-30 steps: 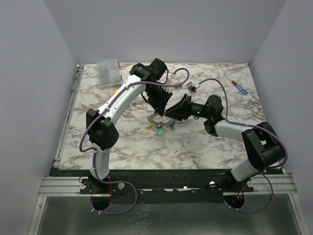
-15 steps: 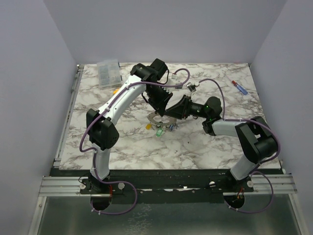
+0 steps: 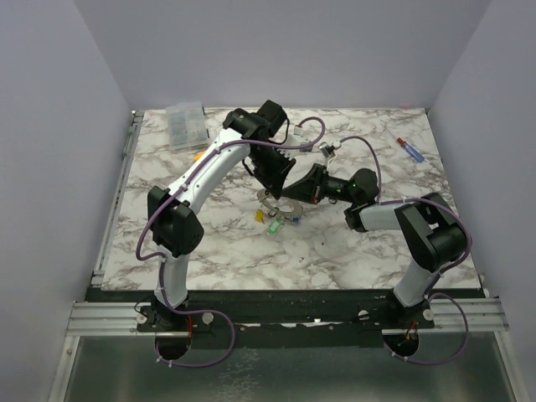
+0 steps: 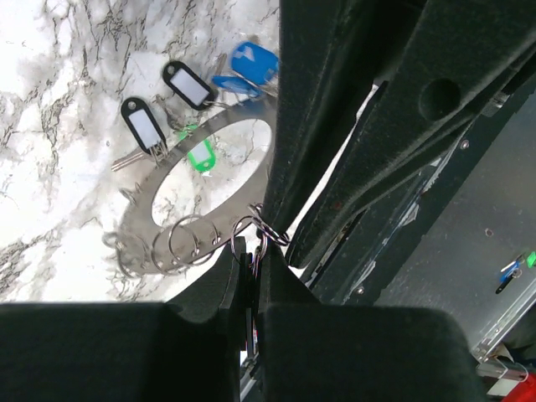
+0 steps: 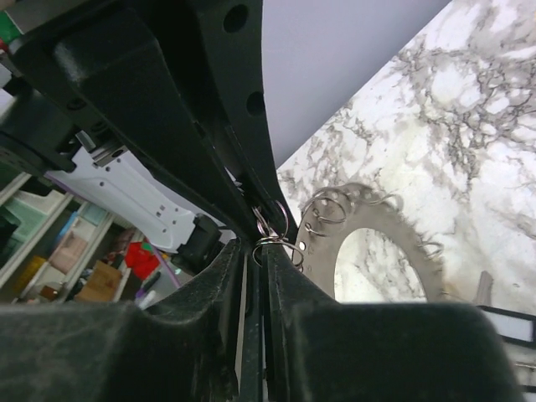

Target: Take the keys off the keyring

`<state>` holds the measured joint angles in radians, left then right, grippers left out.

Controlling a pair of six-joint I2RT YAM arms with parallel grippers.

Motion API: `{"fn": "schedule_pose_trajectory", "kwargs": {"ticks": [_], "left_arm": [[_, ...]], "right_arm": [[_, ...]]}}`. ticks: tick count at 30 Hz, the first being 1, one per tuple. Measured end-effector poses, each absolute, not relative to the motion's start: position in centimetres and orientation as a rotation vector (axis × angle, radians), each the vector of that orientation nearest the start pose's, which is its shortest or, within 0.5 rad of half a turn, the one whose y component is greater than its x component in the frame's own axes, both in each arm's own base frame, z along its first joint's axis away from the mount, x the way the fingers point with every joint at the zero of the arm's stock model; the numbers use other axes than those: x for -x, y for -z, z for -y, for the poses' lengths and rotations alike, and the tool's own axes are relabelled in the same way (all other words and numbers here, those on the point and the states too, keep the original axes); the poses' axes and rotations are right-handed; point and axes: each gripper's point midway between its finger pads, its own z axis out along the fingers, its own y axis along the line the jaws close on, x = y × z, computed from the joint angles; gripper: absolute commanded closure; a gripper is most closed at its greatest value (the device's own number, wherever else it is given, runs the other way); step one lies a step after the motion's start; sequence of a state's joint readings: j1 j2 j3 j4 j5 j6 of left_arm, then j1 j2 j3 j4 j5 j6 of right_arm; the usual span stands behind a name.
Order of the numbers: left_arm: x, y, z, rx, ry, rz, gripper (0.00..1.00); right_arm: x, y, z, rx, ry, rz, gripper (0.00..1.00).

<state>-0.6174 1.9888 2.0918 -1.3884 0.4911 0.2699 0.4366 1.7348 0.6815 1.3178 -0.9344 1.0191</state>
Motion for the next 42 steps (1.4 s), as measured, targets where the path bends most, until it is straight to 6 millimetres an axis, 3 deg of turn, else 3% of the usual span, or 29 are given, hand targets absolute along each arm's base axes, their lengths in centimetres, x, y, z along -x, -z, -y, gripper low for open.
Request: {"fn": "schedule_pose_trajectory", "kwargs": {"ticks": [4,14,24,30,42], "left_arm": [[-27.7,-20.5,28.6,-1.315,0.773,-2.526,1.0],[-27.5,-20.6,28.6,-1.314,0.787,-2.523,1.0],[-27.0,-21.0,29.0,-1.318,0.852,-2.516,1.0],[-26.7,-21.0,29.1,-1.324,0.857,-2.519,1.0],[-27.2,-20.9,28.9,-1.316,0.83,-2.517,1.0]], "right_arm": [[-28.0,-21.2,-30.9,0.497,-1.76,-1.596,1.0],[-27.3,-21.2,-30.5,0.571,-1.717,-1.544,0.99],[-26.0,-22.6,-29.6,0.846,-1.45,-1.331,0.99],[-24.1,-22.2,-30.1,1.055,-1.26,-1.185,0.99],[-24.0,-19.8,-29.7,1.162,-1.102,-1.125,0.99]]}}
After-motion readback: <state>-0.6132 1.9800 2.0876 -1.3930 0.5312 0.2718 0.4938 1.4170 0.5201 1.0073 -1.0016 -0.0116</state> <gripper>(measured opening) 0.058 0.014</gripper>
